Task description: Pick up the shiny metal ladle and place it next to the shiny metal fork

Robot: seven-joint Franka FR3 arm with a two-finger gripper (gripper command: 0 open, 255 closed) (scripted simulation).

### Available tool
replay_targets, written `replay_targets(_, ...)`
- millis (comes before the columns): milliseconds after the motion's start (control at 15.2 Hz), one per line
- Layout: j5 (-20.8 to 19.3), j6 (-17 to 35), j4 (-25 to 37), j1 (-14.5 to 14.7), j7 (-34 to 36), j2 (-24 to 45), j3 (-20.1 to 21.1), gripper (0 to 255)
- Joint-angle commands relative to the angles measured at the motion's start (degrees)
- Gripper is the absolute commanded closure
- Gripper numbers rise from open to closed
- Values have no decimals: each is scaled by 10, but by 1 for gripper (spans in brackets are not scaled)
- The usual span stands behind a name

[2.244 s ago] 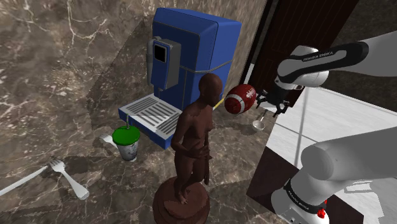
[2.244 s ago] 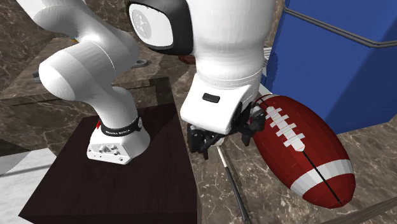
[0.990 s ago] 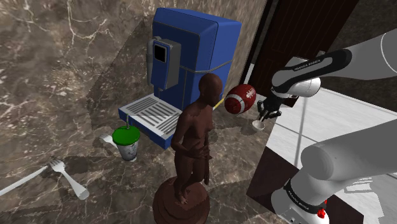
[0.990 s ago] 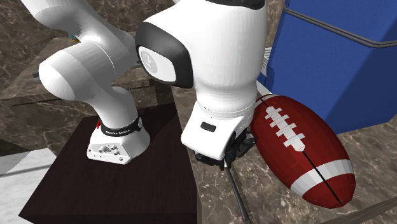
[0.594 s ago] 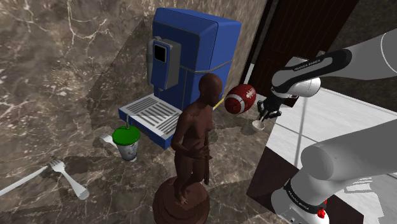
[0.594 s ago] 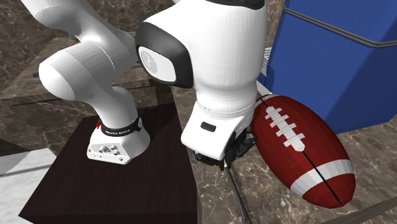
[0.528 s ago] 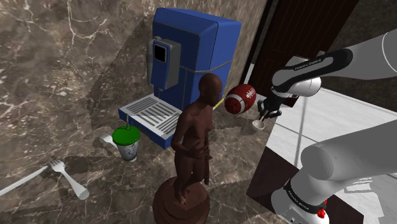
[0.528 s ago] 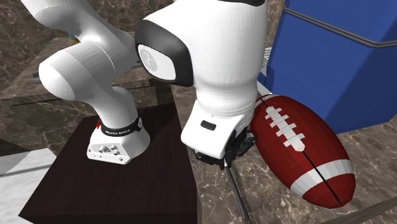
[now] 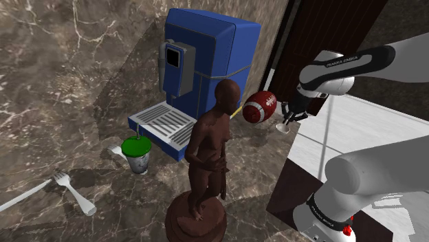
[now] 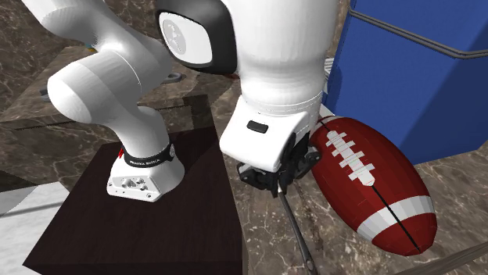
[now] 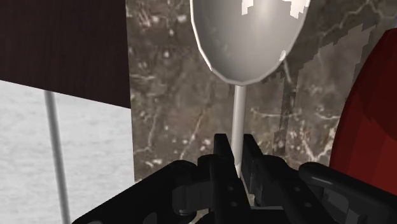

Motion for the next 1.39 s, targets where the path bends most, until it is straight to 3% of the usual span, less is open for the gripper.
replay_targets(0, -1, -20, 10, -1, 2, -10, 1, 255)
replay_targets(726, -5, -118, 69, -3, 12, -49, 8, 255)
replay_targets(1320, 57, -140, 0, 61, 140, -149, 116, 255)
